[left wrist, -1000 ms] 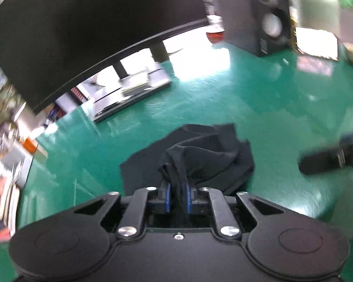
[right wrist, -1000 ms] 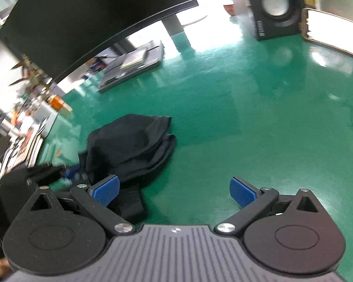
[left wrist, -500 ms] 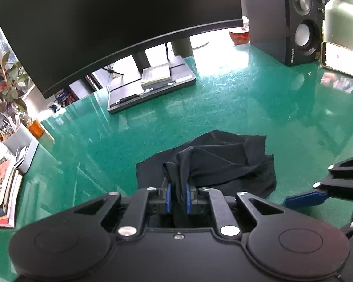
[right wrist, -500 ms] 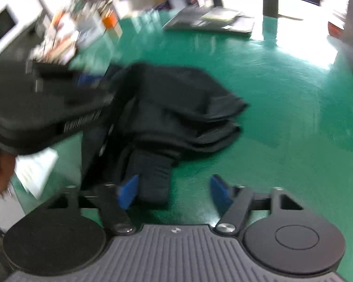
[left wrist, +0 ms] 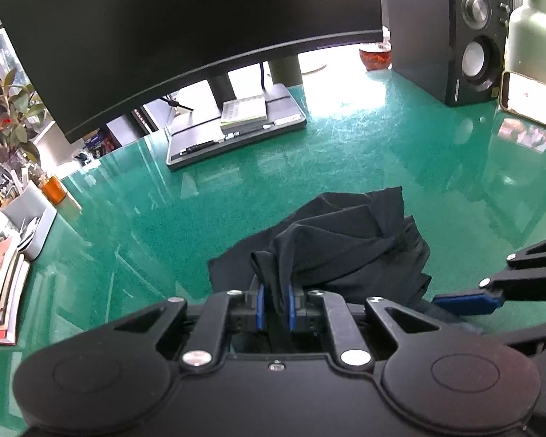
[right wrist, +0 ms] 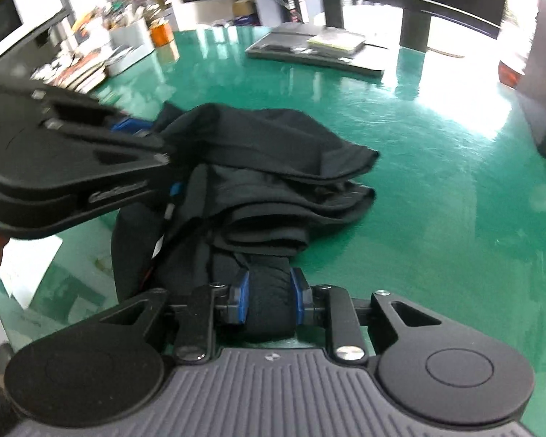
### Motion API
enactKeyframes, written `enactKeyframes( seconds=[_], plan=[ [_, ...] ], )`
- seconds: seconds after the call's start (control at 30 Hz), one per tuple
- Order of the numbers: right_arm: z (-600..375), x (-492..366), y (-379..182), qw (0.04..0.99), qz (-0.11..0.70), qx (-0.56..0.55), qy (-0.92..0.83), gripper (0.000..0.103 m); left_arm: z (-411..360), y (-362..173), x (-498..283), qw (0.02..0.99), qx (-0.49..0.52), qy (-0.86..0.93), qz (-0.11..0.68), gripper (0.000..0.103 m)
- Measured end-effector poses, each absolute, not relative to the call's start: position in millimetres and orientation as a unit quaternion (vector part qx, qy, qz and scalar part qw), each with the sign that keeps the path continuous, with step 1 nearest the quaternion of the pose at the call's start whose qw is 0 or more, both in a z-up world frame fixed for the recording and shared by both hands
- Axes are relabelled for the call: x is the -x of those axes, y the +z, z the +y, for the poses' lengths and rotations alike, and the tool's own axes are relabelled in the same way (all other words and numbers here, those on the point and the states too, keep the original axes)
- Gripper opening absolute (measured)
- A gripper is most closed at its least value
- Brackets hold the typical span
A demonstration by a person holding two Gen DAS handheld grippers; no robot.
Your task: Fold clothes
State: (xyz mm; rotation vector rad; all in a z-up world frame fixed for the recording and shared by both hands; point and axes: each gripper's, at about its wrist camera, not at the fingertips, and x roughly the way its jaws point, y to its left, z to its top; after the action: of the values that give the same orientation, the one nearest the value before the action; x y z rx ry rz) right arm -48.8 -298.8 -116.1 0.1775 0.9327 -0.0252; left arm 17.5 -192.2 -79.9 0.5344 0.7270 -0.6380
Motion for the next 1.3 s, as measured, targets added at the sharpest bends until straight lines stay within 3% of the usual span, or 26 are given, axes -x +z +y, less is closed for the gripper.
enactKeyframes(
  seconds=[0.57, 0.7, 0.77, 0.8, 0.83, 0.93, 1.03, 1.17, 1.3],
  plan=[
    [-377, 113, -123, 0.868, 0.425, -0.191, -0.173, 0.023, -150, -62, -77, 0.900, -0.140, -0.188, 0.368, 0.016],
    [-388, 122, -131, 0.856, 0.428, -0.205, -0.204, 0.024, -134, -66, -96, 0.902, -0.127, -0.161, 0.378, 0.034],
    [-398, 125, -134, 0.847, 0.428, -0.223, -0.225, 0.032, -127, -65, -97, 0.905, -0.130, -0.158, 0.373, 0.051],
    [-402, 127, -134, 0.846, 0.424, -0.232, -0.225, 0.036, -123, -65, -97, 0.904, -0.130, -0.161, 0.375, 0.071],
    [-406, 130, -134, 0.847, 0.417, -0.241, -0.227, 0.044, -120, -65, -95, 0.903, -0.131, -0.166, 0.373, 0.080],
    [-413, 134, -132, 0.851, 0.396, -0.255, -0.233, 0.063, -125, -69, -83, 0.899, -0.175, -0.188, 0.355, 0.080],
    [-425, 136, -129, 0.854, 0.370, -0.282, -0.232, 0.065, -142, -76, -71, 0.889, -0.219, -0.219, 0.337, 0.081],
    [-446, 134, -123, 0.856, 0.317, -0.352, -0.209, 0.084, -163, -84, -63, 0.871, -0.237, -0.271, 0.335, 0.092],
    [-451, 121, -123, 0.856, 0.318, -0.373, -0.165, 0.086, -178, -95, -60, 0.856, -0.250, -0.304, 0.336, 0.096]
  ],
)
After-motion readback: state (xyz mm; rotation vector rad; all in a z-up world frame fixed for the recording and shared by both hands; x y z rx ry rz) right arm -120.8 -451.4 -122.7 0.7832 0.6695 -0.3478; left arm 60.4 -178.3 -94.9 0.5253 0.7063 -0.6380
